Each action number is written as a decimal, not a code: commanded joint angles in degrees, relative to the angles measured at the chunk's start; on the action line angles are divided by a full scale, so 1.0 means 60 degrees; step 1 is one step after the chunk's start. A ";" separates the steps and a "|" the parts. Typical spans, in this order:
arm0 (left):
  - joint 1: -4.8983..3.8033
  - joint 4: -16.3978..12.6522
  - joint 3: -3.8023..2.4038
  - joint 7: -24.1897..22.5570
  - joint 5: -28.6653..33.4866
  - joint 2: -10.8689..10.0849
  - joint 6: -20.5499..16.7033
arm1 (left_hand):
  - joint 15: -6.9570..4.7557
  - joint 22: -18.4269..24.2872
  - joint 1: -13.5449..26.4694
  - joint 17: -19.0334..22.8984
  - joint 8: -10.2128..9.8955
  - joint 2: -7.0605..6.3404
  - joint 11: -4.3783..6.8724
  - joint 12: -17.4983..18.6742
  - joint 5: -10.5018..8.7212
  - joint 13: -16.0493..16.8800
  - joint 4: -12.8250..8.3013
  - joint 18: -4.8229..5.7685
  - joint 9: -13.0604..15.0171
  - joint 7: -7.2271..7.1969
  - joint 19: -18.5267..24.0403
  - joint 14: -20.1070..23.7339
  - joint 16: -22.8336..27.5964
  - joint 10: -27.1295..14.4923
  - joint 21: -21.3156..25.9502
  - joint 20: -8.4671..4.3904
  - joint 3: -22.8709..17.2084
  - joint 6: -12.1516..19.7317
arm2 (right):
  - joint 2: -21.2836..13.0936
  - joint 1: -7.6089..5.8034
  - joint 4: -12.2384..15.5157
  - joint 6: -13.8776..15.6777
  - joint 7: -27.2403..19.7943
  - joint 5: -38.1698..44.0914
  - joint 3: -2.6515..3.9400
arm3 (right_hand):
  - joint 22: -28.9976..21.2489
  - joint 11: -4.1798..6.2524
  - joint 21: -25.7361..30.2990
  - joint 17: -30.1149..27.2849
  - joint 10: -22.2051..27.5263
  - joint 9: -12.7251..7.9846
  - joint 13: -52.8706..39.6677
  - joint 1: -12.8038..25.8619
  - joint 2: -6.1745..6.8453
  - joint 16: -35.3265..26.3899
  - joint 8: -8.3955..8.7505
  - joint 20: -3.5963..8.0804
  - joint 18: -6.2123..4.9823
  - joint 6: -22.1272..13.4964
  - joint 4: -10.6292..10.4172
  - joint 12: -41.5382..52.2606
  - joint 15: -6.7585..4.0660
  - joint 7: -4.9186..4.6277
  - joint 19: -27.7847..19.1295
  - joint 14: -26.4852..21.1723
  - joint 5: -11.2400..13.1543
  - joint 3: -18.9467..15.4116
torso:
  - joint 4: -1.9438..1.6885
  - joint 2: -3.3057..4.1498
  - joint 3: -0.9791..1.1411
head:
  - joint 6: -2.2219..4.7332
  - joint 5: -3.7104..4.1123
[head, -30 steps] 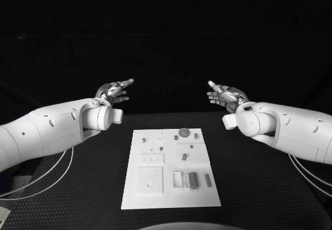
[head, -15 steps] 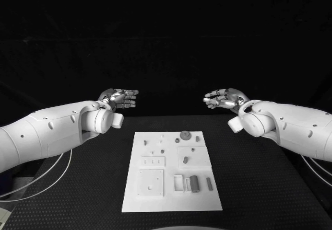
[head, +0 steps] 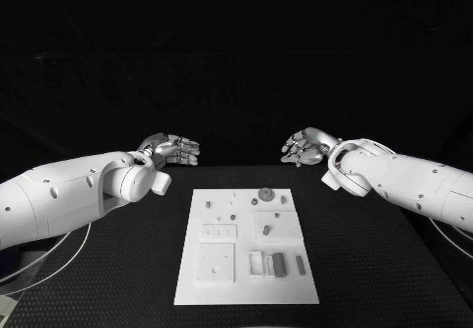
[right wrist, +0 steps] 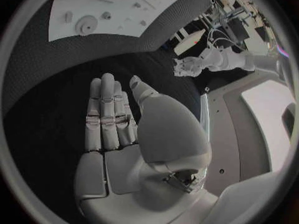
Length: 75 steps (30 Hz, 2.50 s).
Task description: Assemble the parts on the task board
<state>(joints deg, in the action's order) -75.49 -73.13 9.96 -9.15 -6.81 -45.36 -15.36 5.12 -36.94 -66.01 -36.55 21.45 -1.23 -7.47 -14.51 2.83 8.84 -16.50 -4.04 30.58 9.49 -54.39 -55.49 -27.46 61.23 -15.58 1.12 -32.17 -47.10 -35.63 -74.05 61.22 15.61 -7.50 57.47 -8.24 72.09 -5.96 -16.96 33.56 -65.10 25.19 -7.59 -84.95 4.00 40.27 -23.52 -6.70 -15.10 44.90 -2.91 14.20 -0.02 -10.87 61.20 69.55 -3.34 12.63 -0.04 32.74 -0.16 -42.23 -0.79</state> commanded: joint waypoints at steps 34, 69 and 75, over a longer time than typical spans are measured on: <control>-0.0378 -0.1402 -0.0033 -0.0078 -0.0276 -0.0429 -0.0001 | 0.0147 -0.0001 0.1153 -0.0249 -0.0509 -0.0727 -0.0293 0.0716 -0.0001 -0.0207 0.0048 0.0197 -0.0248 0.0321 0.0162 0.0152 0.0472 -0.0354 0.0201 -0.0124 0.1016 0.0341 | 0.0904 0.0326 -0.0349 -0.1542 0.1420 0.6186 0.0012 | 0.0700 0.0678 -0.4148 0.2061 -0.2815 0.0308 -0.2258 0.3590 0.0694 0.5023 0.1265 0.1385 0.0016 0.0036 0.3097 0.0883 -0.0695 0.0407 0.1840 0.1053 -0.0015 0.2841 | -0.1026 0.1069 -0.0315 | 0.0567 0.0637; -0.0504 -0.1535 -0.0051 -0.0024 -0.0275 -0.0484 0.0049 | 0.0150 0.0004 0.1237 -0.0307 -0.0538 -0.0697 -0.0305 0.0784 -0.0001 -0.0214 0.0091 0.0204 -0.0259 0.0330 0.0158 0.0151 0.0534 -0.0356 0.0236 -0.0125 0.1088 0.0351 | 0.1095 0.0697 -0.0752 -0.1705 0.1496 0.6245 0.0012 | 0.0704 0.0599 -0.5210 0.2765 0.0059 0.0547 -1.0206 0.4027 0.0438 0.6880 0.1355 0.1617 0.0016 0.0394 0.2779 0.8141 -0.0650 0.0325 0.1807 0.0857 -0.0016 0.3157 | -0.1172 0.1571 -0.0361 | 0.0718 0.0866; -0.0507 -0.1524 -0.0052 -0.0011 -0.0275 -0.0486 0.0045 | 0.0151 0.0005 0.1254 -0.0317 -0.0543 -0.0692 -0.0307 0.0794 -0.0001 -0.0215 0.0101 0.0205 -0.0261 0.0331 0.0156 0.0150 0.0544 -0.0355 0.0241 -0.0125 0.1096 0.0353 | 0.1081 0.0702 -0.0786 -0.1806 0.1485 0.6253 0.0012 | 0.0704 0.0629 -0.5271 0.2763 0.0016 0.0587 -1.0249 0.4003 0.0218 0.6924 0.1298 0.1619 0.0016 0.0527 0.2837 0.8213 -0.0677 0.0359 0.1778 0.0845 -0.0016 0.3174 | -0.1165 0.1628 -0.0372 | 0.0725 0.0860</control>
<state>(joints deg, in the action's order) -78.39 -82.18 9.71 -8.92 -8.31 -48.32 -15.50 5.85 -36.97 -59.21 -38.40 18.42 -5.39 -9.32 -9.92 2.83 7.61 -15.93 -2.61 29.10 11.45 -53.75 -54.75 -24.58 59.37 -14.46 0.51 -25.90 -45.54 -29.13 -69.94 56.64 6.20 1.26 94.18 -8.11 74.92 -2.54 -48.37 50.06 -64.82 28.73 -69.05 -60.94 5.71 81.60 -15.52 2.64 -11.09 47.77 14.01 63.24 -3.97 -8.63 71.94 74.88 -3.33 31.35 -7.04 42.18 -2.34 -37.92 4.41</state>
